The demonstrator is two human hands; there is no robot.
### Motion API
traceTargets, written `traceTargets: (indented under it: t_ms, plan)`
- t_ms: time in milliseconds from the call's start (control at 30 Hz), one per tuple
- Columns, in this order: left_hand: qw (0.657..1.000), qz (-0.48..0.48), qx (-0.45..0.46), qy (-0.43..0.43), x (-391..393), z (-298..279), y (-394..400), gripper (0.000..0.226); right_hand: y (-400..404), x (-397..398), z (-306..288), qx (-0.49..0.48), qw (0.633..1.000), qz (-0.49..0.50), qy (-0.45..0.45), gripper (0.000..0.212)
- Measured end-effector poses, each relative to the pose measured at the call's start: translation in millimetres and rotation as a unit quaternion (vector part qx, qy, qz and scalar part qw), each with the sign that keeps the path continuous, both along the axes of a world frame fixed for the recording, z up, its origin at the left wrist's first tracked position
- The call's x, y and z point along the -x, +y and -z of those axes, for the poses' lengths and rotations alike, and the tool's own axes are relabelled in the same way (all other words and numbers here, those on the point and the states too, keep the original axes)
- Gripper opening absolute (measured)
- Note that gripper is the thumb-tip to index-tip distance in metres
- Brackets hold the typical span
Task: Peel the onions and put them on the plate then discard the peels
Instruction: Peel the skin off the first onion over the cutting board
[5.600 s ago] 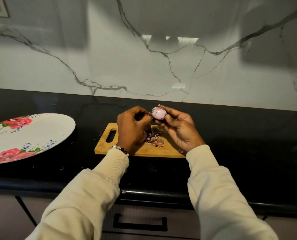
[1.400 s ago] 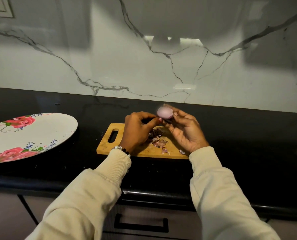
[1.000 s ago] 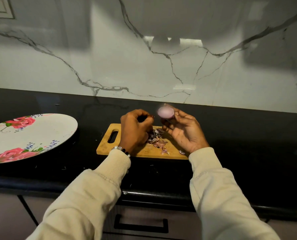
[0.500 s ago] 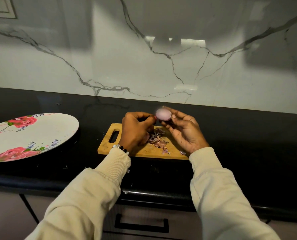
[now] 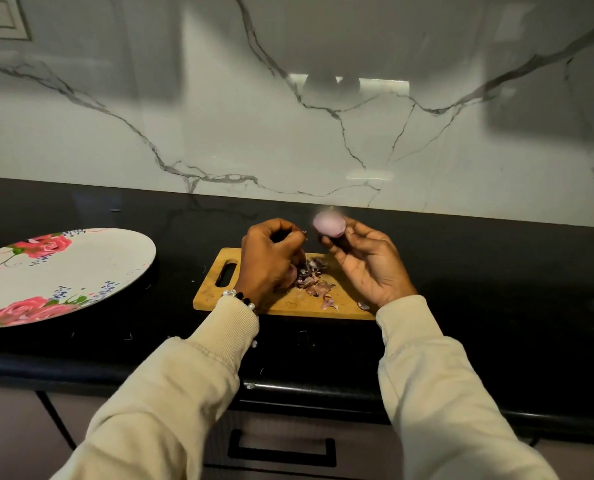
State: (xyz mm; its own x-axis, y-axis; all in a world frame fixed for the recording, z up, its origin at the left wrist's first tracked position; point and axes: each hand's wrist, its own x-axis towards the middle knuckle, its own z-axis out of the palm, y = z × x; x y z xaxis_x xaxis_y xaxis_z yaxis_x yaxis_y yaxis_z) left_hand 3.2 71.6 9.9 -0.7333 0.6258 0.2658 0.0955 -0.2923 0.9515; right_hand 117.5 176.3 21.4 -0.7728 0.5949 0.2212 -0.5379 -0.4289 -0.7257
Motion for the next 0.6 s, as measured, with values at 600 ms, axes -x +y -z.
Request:
traceTargets:
  t_ms: [600]
  plan:
    - [0.995,-0.032,-0.026,0.092,-7,-6,-6,0.007,0,-3,0,-0.054,0.996,-0.023,-0.065,0.034]
